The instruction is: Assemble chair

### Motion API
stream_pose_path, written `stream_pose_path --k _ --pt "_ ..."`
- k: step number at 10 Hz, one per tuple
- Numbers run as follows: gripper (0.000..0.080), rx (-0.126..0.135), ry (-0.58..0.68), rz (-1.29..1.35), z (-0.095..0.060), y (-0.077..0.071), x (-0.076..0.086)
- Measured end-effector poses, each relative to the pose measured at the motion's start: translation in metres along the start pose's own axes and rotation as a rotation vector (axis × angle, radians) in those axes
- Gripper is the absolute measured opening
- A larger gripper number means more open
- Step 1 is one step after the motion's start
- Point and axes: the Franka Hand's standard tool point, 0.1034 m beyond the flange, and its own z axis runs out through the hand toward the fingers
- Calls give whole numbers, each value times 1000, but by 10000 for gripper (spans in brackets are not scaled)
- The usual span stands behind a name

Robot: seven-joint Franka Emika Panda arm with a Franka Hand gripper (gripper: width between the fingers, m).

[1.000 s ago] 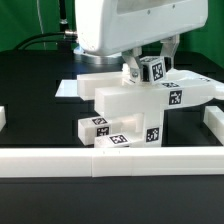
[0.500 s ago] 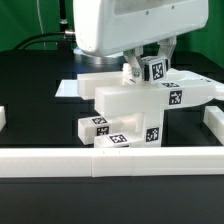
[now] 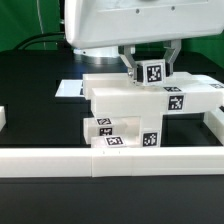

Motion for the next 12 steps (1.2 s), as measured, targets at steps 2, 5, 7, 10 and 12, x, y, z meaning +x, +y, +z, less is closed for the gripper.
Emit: stream_pose_path --k 2,5,7,10,12 --pt "268 1 -1 134 0 -1 0" --pt "268 22 -3 422 0 2 -1" --pt "268 56 -19 691 1 7 -3" --pt "268 72 -29 966 1 8 -2" --pt "268 71 -29 1062 1 7 -2"
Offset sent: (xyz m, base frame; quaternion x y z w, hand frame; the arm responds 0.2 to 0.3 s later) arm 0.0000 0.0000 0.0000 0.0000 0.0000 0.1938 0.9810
